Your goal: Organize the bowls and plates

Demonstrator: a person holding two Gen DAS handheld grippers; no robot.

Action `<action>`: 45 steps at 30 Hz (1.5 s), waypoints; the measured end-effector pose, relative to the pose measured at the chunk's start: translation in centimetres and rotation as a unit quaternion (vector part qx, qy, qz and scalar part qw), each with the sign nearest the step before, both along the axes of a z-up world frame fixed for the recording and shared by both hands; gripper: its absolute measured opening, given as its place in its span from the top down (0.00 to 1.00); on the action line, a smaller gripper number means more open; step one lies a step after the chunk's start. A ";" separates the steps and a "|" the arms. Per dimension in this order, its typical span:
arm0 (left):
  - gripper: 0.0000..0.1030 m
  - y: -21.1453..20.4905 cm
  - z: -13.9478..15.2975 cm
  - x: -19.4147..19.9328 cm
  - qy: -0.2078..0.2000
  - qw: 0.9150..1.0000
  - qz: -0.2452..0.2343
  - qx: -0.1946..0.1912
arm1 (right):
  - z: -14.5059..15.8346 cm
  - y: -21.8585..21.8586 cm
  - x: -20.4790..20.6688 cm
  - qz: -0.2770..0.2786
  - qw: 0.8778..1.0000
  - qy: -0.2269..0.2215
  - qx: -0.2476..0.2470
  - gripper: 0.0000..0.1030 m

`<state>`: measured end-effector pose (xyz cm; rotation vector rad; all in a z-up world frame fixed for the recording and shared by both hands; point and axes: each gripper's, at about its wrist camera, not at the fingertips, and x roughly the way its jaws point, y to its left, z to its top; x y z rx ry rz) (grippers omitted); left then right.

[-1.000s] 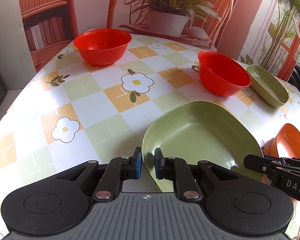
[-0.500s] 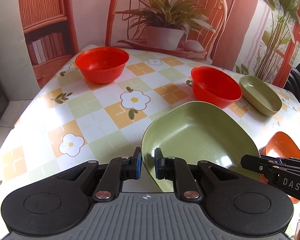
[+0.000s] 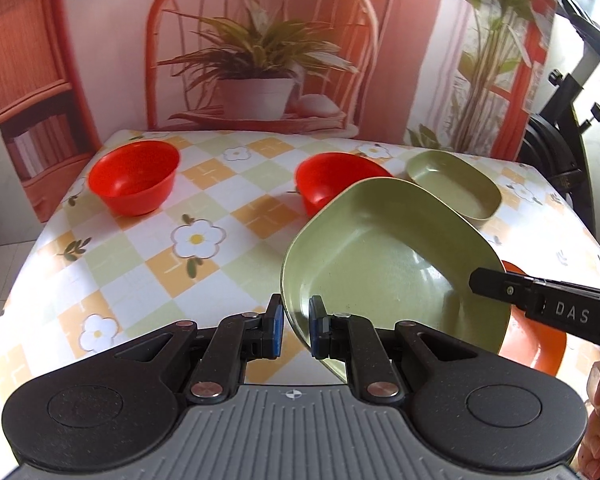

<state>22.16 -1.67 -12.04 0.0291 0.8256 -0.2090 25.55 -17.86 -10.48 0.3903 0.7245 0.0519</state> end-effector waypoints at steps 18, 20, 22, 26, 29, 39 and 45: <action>0.86 -9.5 -2.0 0.6 0.032 0.995 -0.091 0.008 | -1.4 -9.5 -5.0 -0.105 0.994 0.004 0.016 0.89; 0.86 -10.4 -2.5 0.6 0.037 0.994 -0.097 0.019 | -1.8 -10.0 -5.2 -0.113 0.993 0.008 0.018 0.89; 0.86 -10.9 -2.8 0.5 0.040 0.994 -0.101 0.027 | -2.1 -10.3 -5.4 -0.117 0.993 0.012 0.018 0.89; 0.86 -11.5 -3.0 0.6 0.044 0.993 -0.107 0.031 | -2.6 -10.7 -5.7 -0.120 0.992 0.018 0.019 0.89; 0.86 -11.9 -3.2 0.6 0.044 0.992 -0.114 0.037 | -2.9 -11.0 -5.9 -0.125 0.992 0.022 0.021 0.89; 0.86 -12.8 -3.8 0.6 0.047 0.990 -0.125 0.051 | -3.7 -11.3 -6.2 -0.133 0.990 0.032 0.018 0.89; 0.85 -13.0 -4.1 0.5 0.044 0.989 -0.130 0.063 | -3.8 -11.3 -6.2 -0.134 0.990 0.035 0.016 0.89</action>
